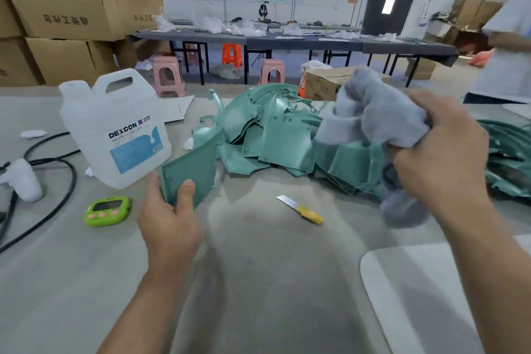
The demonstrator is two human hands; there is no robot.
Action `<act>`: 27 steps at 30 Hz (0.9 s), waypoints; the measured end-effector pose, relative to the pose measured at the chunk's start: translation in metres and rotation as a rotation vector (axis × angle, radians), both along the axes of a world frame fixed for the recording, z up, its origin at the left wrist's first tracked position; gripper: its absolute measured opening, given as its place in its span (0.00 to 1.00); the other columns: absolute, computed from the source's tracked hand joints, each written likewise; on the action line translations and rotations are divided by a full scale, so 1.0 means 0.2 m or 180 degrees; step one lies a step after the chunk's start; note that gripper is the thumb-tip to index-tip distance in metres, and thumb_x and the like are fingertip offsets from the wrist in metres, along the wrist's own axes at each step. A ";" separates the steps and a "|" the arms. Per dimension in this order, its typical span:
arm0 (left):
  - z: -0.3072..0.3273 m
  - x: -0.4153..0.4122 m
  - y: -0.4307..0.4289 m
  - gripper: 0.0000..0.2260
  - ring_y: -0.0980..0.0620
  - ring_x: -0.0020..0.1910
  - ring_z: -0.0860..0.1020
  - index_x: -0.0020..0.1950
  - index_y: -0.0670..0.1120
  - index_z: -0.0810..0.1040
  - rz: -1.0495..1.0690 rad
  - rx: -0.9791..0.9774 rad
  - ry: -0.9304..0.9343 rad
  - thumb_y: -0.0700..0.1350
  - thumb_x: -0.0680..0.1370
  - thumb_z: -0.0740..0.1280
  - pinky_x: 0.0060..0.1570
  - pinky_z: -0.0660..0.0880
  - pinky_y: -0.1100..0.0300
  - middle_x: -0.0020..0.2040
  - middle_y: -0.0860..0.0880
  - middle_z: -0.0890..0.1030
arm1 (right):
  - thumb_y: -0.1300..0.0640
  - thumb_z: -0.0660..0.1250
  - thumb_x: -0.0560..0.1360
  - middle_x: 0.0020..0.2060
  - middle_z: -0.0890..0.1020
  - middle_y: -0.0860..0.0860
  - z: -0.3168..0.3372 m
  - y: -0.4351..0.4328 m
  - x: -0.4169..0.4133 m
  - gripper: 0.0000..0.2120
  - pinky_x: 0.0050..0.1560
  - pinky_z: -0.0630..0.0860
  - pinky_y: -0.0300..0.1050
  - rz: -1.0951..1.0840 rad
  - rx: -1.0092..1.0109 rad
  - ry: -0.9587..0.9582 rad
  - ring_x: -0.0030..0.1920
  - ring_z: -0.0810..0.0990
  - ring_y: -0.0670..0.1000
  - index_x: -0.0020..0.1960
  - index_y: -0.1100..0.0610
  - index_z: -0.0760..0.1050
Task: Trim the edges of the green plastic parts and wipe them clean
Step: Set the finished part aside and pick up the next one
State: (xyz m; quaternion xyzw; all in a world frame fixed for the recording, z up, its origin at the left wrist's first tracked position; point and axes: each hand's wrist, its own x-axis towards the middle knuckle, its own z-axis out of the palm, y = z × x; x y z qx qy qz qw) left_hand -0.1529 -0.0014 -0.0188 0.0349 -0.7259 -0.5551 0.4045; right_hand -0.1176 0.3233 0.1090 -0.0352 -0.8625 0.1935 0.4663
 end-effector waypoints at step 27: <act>-0.12 0.03 0.09 0.10 0.72 0.47 0.77 0.53 0.54 0.87 -0.0593 -0.1763 -0.0207 0.44 0.73 0.75 0.45 0.67 0.81 0.48 0.68 0.80 | 0.56 0.73 0.74 0.27 0.75 0.44 -0.70 -0.19 -0.17 0.12 0.28 0.64 0.35 0.0574 -0.1549 -0.0976 0.28 0.70 0.44 0.38 0.52 0.71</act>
